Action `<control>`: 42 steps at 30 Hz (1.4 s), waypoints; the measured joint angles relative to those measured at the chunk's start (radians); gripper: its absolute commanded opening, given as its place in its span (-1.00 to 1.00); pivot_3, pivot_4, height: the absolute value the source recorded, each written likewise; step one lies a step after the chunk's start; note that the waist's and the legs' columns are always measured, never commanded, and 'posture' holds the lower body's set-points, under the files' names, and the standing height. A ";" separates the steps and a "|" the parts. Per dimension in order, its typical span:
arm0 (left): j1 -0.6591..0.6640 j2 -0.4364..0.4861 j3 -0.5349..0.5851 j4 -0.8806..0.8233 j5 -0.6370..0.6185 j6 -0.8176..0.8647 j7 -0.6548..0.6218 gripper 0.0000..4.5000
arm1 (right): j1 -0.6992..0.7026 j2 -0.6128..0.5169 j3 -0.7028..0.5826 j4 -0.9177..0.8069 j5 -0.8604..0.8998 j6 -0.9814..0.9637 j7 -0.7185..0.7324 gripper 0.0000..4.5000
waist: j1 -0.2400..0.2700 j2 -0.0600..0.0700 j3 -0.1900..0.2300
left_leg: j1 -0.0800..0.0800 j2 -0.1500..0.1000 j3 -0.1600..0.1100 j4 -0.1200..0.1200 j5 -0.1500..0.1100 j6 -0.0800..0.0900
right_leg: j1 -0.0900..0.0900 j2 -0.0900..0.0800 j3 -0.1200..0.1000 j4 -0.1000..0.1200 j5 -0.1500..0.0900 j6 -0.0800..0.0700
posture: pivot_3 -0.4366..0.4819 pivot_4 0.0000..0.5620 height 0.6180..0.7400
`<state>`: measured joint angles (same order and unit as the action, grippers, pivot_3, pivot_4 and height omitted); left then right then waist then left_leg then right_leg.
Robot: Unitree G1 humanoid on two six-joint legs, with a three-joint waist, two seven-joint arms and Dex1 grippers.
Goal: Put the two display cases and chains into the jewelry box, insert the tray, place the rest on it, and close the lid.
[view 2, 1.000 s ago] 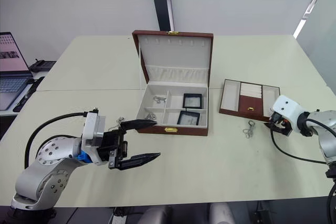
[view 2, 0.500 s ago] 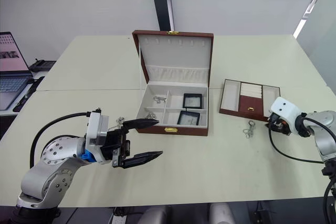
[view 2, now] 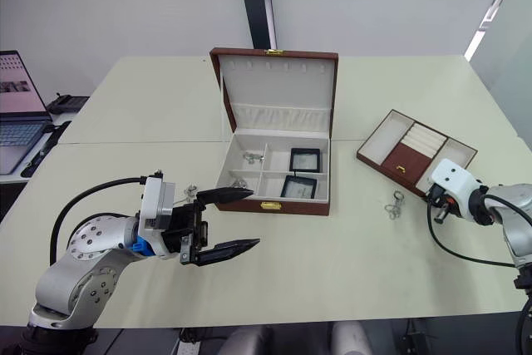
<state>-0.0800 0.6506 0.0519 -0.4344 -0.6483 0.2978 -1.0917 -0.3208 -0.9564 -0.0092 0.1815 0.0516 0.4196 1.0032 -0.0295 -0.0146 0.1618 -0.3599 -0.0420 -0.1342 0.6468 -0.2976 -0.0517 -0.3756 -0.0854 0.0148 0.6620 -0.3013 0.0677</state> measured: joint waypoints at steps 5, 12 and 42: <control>-0.014 0.000 0.000 0.001 0.000 0.003 0.003 1.00 | 0.007 -0.010 -0.037 -0.036 0.060 0.091 0.016 -0.99 | 0.000 0.001 0.000 | -0.001 0.000 0.000 0.000 0.000 0.000 | -0.001 0.000 0.000 0.000 0.000 0.000 | -0.05 -0.47 1.00; -0.016 0.005 0.001 0.012 -0.004 0.009 0.008 1.00 | 0.061 -0.093 -0.130 -0.135 0.117 0.168 0.035 -0.99 | 0.001 0.001 0.001 | -0.002 0.000 0.000 0.000 0.000 0.000 | -0.001 0.000 0.000 0.000 0.000 0.000 | -0.05 -0.47 1.00; 0.100 0.136 0.181 0.091 -0.017 0.047 -0.059 1.00 | 0.228 -0.360 -0.323 -0.785 0.469 0.442 0.281 -0.99 | 0.000 0.004 0.002 | -0.002 0.001 0.000 0.000 -0.002 0.004 | -0.002 0.001 -0.001 0.000 0.000 0.000 | -0.05 -0.47 1.00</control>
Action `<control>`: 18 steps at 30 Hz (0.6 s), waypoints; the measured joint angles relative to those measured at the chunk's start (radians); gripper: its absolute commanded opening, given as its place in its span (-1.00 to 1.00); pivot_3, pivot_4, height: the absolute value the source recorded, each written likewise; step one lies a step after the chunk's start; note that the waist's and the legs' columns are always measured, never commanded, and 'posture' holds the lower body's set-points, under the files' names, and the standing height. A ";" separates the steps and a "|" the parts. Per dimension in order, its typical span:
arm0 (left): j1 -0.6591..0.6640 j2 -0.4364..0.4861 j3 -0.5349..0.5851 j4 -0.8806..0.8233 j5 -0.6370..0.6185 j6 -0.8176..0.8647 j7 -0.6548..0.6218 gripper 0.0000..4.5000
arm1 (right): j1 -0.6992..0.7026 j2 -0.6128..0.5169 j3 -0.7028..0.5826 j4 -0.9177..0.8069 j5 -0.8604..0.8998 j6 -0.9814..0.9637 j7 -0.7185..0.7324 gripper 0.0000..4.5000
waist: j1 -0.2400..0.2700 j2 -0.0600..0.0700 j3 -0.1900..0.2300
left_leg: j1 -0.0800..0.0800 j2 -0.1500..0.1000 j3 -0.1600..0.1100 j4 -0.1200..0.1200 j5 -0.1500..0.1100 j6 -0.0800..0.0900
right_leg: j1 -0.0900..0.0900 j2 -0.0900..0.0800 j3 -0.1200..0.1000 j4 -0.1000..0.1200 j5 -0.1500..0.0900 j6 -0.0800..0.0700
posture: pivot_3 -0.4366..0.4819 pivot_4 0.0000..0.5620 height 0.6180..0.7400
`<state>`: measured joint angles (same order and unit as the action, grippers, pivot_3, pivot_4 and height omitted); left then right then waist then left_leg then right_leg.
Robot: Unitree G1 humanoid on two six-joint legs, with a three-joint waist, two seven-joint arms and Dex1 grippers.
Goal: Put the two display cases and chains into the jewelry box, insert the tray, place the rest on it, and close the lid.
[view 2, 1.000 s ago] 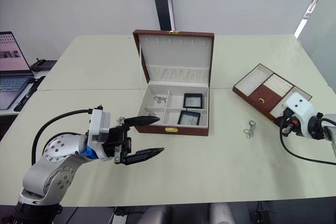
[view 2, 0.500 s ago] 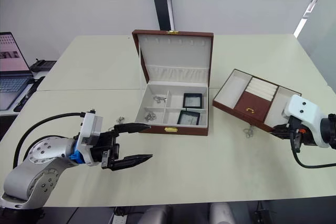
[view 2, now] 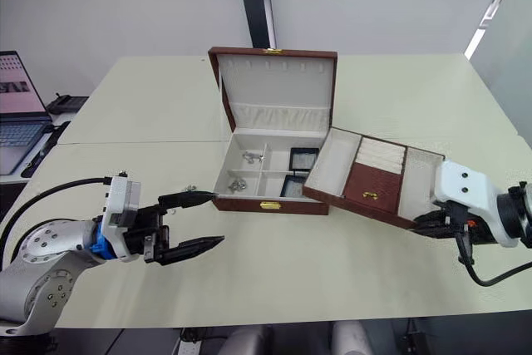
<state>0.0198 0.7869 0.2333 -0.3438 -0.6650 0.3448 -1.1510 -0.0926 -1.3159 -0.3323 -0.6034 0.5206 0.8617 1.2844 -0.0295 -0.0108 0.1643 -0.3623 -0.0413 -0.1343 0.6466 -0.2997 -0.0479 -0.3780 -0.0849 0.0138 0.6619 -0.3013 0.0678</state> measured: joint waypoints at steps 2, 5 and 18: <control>0.005 0.000 0.001 0.004 0.006 -0.007 -0.003 1.00 | -0.048 -0.001 0.046 -0.010 0.014 -0.001 -0.007 -0.99 | 0.001 -0.001 0.000 | 0.000 0.000 0.000 0.000 0.000 0.000 | 0.000 0.000 0.000 0.000 0.000 0.000 | -0.05 -0.47 1.00; 0.013 0.000 0.003 0.009 0.013 -0.015 -0.009 1.00 | -0.157 0.002 0.165 -0.020 0.025 -0.002 -0.022 -0.99 | 0.000 0.000 0.000 | -0.001 0.001 0.000 0.000 0.000 0.000 | -0.001 -0.001 0.000 0.000 0.000 0.000 | -0.05 -0.47 1.00; 0.090 -0.002 0.037 0.000 0.021 -0.028 0.003 1.00 | -0.626 0.250 0.639 0.140 -0.089 0.048 -0.064 -0.99 | -0.002 -0.001 0.002 | -0.002 0.001 -0.001 0.000 0.002 -0.003 | -0.004 -0.001 0.001 0.001 0.000 0.000 | -0.05 -0.47 1.00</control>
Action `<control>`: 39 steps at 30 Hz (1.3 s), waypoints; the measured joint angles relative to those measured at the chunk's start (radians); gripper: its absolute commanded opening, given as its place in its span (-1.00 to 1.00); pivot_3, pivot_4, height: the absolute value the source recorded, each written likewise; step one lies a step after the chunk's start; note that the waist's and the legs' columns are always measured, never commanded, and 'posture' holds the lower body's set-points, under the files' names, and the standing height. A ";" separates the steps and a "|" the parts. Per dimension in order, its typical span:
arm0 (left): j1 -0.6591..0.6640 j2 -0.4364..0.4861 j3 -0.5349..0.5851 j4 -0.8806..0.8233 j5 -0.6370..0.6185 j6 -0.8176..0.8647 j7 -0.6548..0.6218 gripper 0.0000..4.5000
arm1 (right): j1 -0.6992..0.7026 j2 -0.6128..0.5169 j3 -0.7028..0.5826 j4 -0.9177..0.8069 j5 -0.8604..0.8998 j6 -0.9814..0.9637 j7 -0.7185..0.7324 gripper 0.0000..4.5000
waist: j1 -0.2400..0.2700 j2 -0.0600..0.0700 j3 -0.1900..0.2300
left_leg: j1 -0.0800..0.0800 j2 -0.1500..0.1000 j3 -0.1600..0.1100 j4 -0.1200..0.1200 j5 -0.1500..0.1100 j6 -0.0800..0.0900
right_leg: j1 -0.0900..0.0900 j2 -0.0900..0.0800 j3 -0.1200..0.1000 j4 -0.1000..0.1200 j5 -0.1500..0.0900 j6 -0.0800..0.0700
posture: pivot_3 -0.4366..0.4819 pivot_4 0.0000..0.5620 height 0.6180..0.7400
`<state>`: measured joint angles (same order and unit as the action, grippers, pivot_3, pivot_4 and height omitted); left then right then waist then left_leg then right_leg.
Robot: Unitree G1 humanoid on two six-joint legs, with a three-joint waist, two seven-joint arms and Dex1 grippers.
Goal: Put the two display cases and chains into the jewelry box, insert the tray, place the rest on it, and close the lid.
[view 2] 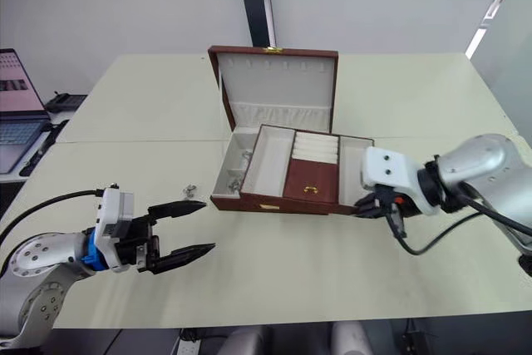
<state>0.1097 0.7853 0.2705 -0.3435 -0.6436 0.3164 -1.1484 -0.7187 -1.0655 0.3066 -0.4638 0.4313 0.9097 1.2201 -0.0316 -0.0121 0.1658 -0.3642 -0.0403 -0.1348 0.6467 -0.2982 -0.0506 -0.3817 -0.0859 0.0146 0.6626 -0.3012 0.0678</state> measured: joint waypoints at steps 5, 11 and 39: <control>-0.007 0.015 0.040 0.037 0.002 -0.001 0.002 1.00 | -0.110 0.119 0.122 0.151 -0.100 -0.013 -0.013 -0.99 | 0.000 0.000 0.000 | -0.002 0.000 0.000 0.000 0.001 -0.001 | -0.003 0.000 0.000 0.001 0.000 0.000 | -0.05 -0.47 1.00; -0.047 0.027 0.072 0.078 -0.002 0.010 0.004 1.00 | -0.175 0.198 0.199 0.286 -0.190 -0.066 0.002 -0.99 | 0.000 0.000 0.000 | -0.003 0.000 -0.001 0.000 0.001 -0.001 | -0.005 -0.001 0.001 0.001 0.000 0.000 | -0.05 -0.47 1.00; -0.076 0.050 0.090 0.206 0.032 -0.020 -0.006 1.00 | -0.309 0.461 0.314 0.434 -0.370 -0.073 0.064 -0.99 | -0.025 0.000 0.000 | -0.001 0.000 -0.001 -0.001 0.001 -0.002 | -0.008 0.000 0.001 0.003 0.001 -0.002 | -0.05 -0.47 1.00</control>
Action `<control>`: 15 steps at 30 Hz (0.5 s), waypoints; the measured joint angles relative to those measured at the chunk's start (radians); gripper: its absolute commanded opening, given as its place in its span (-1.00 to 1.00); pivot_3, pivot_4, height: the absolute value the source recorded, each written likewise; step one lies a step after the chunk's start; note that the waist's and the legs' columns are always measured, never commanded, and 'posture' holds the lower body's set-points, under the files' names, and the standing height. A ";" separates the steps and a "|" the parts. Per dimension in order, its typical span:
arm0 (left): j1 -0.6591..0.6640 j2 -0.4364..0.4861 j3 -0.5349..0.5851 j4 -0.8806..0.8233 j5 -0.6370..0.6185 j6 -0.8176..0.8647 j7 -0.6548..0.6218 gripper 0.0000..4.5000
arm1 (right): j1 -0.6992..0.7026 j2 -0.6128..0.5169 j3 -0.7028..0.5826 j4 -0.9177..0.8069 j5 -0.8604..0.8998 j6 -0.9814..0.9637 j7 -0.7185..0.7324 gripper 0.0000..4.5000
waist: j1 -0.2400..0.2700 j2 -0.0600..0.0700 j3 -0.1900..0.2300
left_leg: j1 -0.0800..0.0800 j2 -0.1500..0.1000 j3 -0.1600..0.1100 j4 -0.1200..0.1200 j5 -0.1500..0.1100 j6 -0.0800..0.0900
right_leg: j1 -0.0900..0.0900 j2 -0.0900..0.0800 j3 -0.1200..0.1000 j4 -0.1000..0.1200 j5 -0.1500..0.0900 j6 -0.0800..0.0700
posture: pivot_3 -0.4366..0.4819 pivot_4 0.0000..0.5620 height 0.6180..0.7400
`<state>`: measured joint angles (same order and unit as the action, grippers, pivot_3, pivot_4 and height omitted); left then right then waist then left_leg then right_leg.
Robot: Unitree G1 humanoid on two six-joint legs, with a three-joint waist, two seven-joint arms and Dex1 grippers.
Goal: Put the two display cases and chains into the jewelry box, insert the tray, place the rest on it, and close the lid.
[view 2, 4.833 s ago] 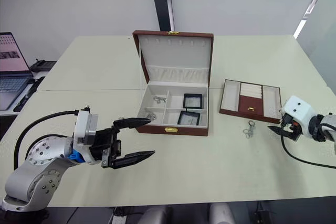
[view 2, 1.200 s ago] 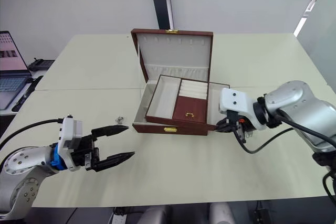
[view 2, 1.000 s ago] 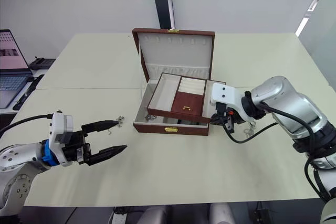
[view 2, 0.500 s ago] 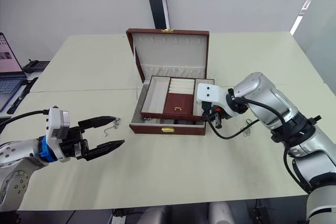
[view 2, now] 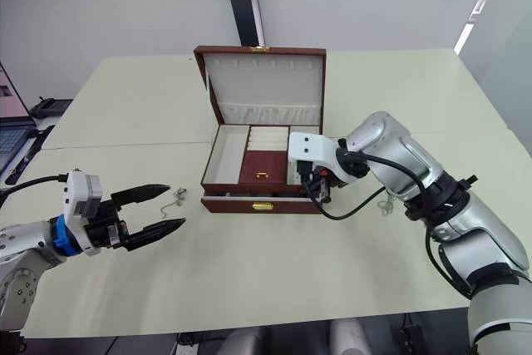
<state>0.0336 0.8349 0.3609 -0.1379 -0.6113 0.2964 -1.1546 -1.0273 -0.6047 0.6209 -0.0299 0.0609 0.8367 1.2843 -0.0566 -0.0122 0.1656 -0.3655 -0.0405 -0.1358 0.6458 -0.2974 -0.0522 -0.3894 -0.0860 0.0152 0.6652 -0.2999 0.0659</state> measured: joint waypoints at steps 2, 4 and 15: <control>0.000 0.000 0.000 0.003 0.000 -0.001 -0.003 1.00 | 0.000 0.005 0.002 0.006 -0.001 0.005 0.000 -0.99 | 0.000 0.000 0.000 | 0.000 0.000 0.000 0.000 0.000 0.000 | 0.000 -0.001 0.000 0.000 0.000 0.000 | -0.05 -0.47 1.00; 0.000 -0.001 0.000 0.005 0.000 -0.002 -0.004 1.00 | -0.002 0.012 0.002 0.006 -0.001 0.014 0.000 -0.99 | 0.000 0.000 0.000 | 0.000 0.000 0.000 0.000 0.000 0.000 | 0.000 -0.001 0.001 0.000 0.000 0.000 | -0.05 -0.47 1.00; 0.003 -0.013 -0.001 0.003 0.005 -0.007 -0.003 1.00 | -0.002 0.012 0.002 0.007 0.001 0.032 0.003 -0.99 | 0.001 0.000 0.000 | 0.000 0.000 0.000 0.000 0.000 0.000 | 0.000 -0.001 0.000 0.000 0.000 0.000 | -0.05 -0.47 1.00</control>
<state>0.0362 0.8216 0.3600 -0.1352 -0.6064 0.2891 -1.1580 -1.0288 -0.5925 0.6229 -0.0227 0.0618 0.8691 1.2874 -0.0555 -0.0123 0.1656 -0.3656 -0.0405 -0.1357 0.6459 -0.2975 -0.0522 -0.3897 -0.0869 0.0155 0.6651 -0.2997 0.0661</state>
